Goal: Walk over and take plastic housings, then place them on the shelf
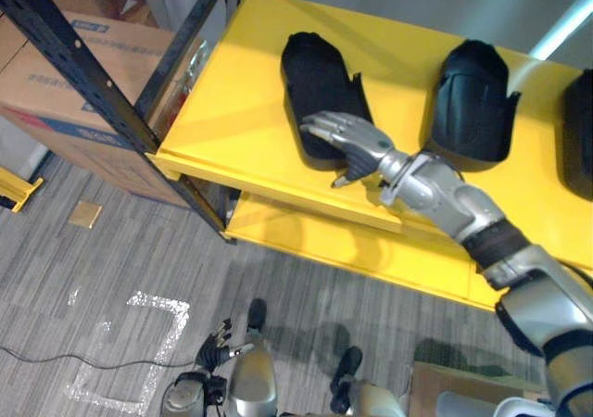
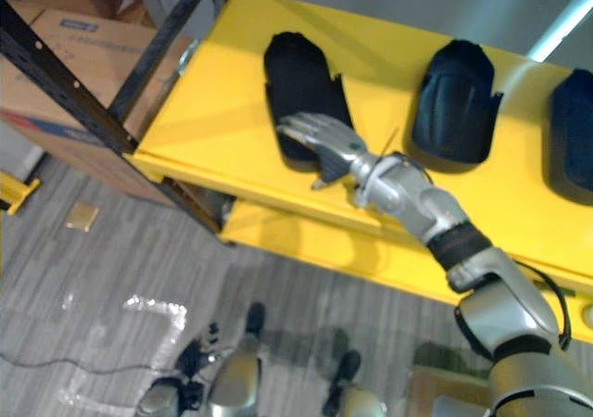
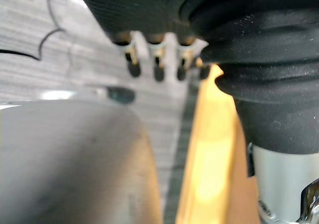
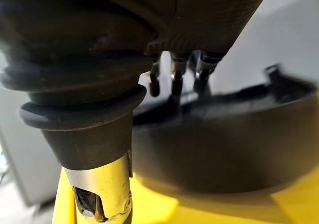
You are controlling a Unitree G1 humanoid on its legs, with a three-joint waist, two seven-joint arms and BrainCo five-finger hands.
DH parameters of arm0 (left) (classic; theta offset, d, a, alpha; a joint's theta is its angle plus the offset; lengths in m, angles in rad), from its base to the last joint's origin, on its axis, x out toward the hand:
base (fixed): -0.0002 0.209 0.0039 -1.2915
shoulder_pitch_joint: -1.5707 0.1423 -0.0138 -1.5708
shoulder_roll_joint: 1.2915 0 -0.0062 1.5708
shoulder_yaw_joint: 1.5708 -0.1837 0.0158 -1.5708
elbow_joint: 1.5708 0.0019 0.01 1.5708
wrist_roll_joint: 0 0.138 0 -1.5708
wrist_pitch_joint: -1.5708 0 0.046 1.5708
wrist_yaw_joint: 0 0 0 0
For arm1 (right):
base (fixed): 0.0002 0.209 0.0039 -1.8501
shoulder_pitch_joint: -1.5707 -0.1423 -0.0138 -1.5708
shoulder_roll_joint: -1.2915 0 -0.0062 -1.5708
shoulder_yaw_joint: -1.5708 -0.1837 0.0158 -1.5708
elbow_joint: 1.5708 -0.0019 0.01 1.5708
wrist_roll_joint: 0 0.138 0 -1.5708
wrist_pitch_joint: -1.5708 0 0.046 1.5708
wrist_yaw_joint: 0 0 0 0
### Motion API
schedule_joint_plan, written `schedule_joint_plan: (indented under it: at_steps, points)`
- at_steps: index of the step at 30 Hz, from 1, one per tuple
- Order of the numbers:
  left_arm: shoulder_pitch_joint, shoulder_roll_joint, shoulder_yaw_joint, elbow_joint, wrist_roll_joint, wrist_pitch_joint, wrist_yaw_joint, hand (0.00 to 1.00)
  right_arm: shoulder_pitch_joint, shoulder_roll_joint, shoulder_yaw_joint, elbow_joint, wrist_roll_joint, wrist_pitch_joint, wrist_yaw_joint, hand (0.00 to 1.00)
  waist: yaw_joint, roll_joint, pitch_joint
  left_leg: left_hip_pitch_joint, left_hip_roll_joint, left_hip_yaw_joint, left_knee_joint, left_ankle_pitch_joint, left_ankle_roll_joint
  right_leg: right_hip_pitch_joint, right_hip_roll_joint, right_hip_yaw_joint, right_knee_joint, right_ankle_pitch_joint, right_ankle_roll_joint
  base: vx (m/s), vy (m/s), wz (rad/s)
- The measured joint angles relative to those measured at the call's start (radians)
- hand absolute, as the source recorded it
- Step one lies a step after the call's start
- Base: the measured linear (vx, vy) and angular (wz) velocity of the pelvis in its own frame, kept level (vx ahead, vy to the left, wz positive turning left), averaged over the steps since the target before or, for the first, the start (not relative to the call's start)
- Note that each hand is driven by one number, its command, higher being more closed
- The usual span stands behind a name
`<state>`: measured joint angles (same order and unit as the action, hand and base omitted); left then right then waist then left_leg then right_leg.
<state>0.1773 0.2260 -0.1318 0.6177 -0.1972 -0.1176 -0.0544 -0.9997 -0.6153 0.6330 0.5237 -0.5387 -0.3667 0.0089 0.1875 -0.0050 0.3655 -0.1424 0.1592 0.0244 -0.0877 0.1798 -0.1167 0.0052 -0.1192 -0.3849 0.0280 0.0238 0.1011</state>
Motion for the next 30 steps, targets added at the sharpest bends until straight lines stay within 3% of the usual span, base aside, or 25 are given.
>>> schedule_joint_plan:
  at_steps: [3,7,12,18,19,30]
  points:
    - [-0.001,0.0,0.0,-0.002,0.0,0.008,0.001,0.0,-0.018,0.0,0.01,0.016,0.033,0.022,0.035,0.0,0.007,0.0,0.0,0.0,-0.001,-0.002,0.0,0.0,0.0,0.001,0.0,-0.002,0.0,0.0,0.001,0.0,0.0,0.0]
    - [-0.001,0.0,0.0,-0.008,-0.002,0.016,0.002,0.0,-0.037,0.0,0.029,0.06,0.057,0.034,0.037,0.0,0.008,0.0,0.0,0.0,-0.001,-0.017,0.0,0.002,0.001,0.011,0.001,-0.019,0.001,-0.005,-0.001,0.0,-0.021,0.1]
    - [-0.001,0.0,0.001,-0.009,-0.003,0.019,0.004,0.0,-0.077,0.007,0.03,0.142,0.057,0.084,0.035,0.0,0.021,0.001,0.013,0.001,-0.002,-0.024,0.0,0.0,0.006,0.013,0.0,-0.026,0.01,-0.018,-0.002,-0.01,-0.015,0.04]
    - [0.0,0.001,0.001,-0.019,-0.004,0.024,0.004,0.0,-0.109,0.008,0.028,0.194,0.064,0.087,0.032,0.0,0.021,0.004,0.03,-0.004,-0.002,-0.031,0.0,0.001,0.008,0.013,0.0,-0.033,0.012,-0.021,-0.001,0.0,-0.018,0.02]
    - [0.0,0.001,0.001,-0.022,-0.004,0.024,0.004,0.0,-0.112,0.008,0.028,0.199,0.065,0.087,0.032,1.0,0.021,0.005,0.031,-0.006,-0.003,-0.033,0.0,0.001,0.008,0.013,0.0,-0.035,0.012,-0.022,0.0,0.02,-0.033,0.11]
    - [0.0,-0.007,-0.004,-0.067,-0.072,0.026,0.035,0.0,-0.167,0.049,0.003,0.247,0.129,0.11,-0.045,1.0,0.052,0.016,0.055,-0.013,-0.004,-0.054,0.001,0.005,0.004,0.012,-0.002,-0.058,0.036,-0.038,0.0,0.01,-0.018,0.06]
